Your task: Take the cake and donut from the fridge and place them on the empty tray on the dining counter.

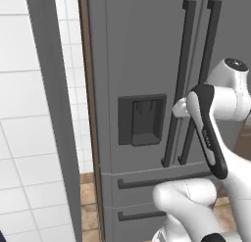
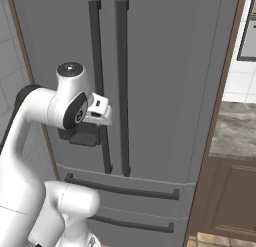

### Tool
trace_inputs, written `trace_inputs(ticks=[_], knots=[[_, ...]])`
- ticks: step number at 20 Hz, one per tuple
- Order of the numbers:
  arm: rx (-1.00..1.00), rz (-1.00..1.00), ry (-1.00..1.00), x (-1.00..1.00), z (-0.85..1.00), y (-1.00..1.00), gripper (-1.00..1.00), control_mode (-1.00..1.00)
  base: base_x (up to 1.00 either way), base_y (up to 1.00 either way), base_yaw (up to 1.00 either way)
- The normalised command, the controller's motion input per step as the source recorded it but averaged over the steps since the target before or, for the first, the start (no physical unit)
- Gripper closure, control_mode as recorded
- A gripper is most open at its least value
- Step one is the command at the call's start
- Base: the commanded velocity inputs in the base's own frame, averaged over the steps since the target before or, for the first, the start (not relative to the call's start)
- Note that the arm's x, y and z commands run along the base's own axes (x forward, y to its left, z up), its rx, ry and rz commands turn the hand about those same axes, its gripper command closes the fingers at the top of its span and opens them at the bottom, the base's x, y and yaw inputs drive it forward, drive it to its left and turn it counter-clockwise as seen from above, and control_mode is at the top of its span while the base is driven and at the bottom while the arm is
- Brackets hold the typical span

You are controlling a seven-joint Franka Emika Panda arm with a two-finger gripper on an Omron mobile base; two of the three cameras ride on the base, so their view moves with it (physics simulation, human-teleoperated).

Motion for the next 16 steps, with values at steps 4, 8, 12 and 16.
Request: trace_inputs(ticks=[4,8,12,16], knots=[[0.00,0.00,-0.15,-0.66,0.00,0.00,-1.00,-1.00,0.00,0.00,0.00],[0.00,0.00,-0.18,-0.67,0.00,-0.02,-1.00,-1.00,0.00,0.00,0.00],[0.00,0.00,-0.12,-0.42,0.00,0.00,-1.00,1.00,-0.06,0.00,0.00],[0.00,0.00,0.00,0.00,0.00,0.00,-1.00,1.00,-0.05,-0.02,0.00]])
